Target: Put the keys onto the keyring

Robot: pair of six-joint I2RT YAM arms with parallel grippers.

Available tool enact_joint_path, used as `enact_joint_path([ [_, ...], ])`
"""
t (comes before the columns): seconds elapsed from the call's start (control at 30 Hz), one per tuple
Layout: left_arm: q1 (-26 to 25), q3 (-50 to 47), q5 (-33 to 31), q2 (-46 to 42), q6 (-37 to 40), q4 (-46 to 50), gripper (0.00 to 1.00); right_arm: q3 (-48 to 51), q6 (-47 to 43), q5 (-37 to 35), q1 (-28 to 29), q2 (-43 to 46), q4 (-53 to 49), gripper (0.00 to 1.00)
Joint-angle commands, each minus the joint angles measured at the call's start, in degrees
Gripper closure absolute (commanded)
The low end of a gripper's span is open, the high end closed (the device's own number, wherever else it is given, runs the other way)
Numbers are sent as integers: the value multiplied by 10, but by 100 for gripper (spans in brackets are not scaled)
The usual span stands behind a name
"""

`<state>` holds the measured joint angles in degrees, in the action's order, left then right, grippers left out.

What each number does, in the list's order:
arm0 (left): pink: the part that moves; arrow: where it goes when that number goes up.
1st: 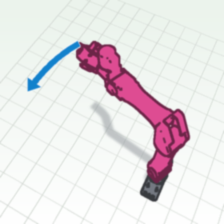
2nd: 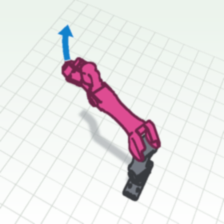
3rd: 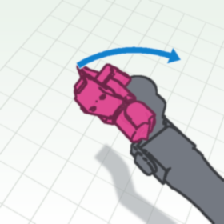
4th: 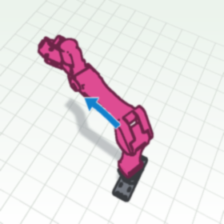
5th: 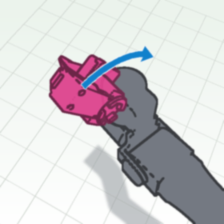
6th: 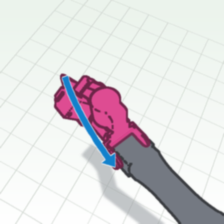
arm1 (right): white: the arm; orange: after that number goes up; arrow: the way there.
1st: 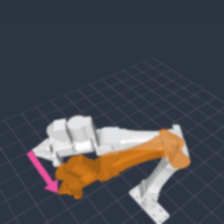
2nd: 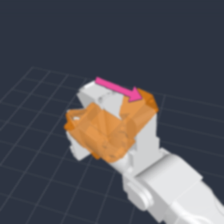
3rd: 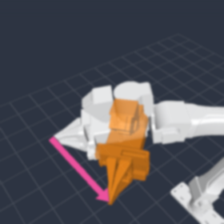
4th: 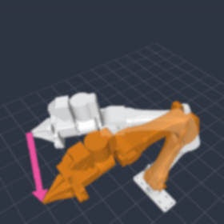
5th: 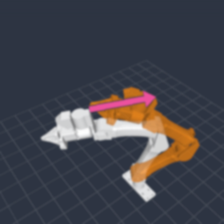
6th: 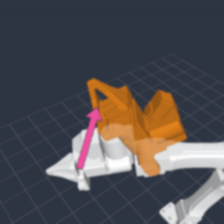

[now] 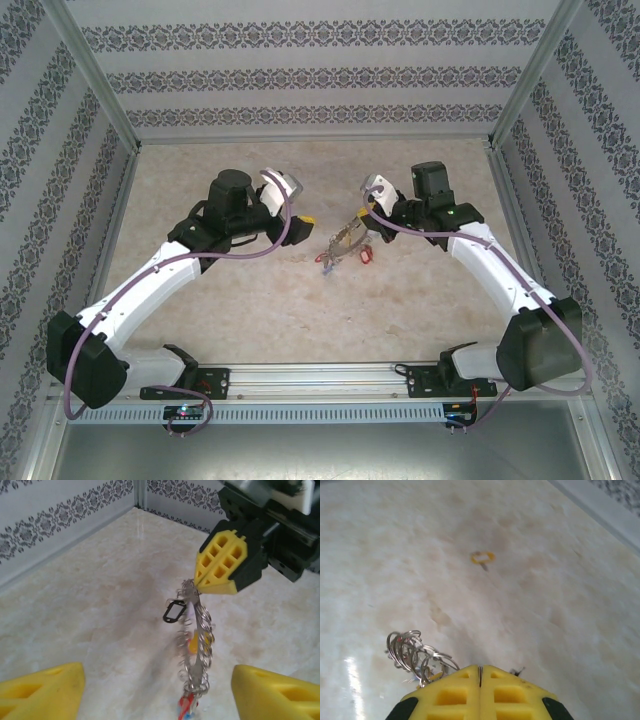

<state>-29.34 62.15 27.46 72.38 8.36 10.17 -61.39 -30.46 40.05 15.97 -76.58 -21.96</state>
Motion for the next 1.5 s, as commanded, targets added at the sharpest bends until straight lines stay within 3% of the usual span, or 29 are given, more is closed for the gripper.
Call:
enact_joint_path([
  [0.0,9,-13,9,-13,-10,-39,27,-9,-4,132,-1,14,43,100],
  [0.1,9,-45,28,-31,7,-76,23,-6,0,177,2,15,64,100],
  [0.2,8,-72,105,-41,88,-98,23,-3,6,220,6,19,91,100],
  [0.33,8,-94,144,-37,98,-147,26,-14,-14,261,22,20,90,100],
  [0.57,3,-76,163,-12,76,-168,34,-35,-22,260,68,4,83,100],
  [0.83,0,-86,172,-29,80,-166,57,-37,16,253,93,-1,132,100],
  [1.23,-2,-80,169,-56,158,-109,57,-33,44,221,101,-14,167,100],
  [1.47,-2,-71,161,-39,162,-103,65,-33,45,224,106,-14,172,100],
])
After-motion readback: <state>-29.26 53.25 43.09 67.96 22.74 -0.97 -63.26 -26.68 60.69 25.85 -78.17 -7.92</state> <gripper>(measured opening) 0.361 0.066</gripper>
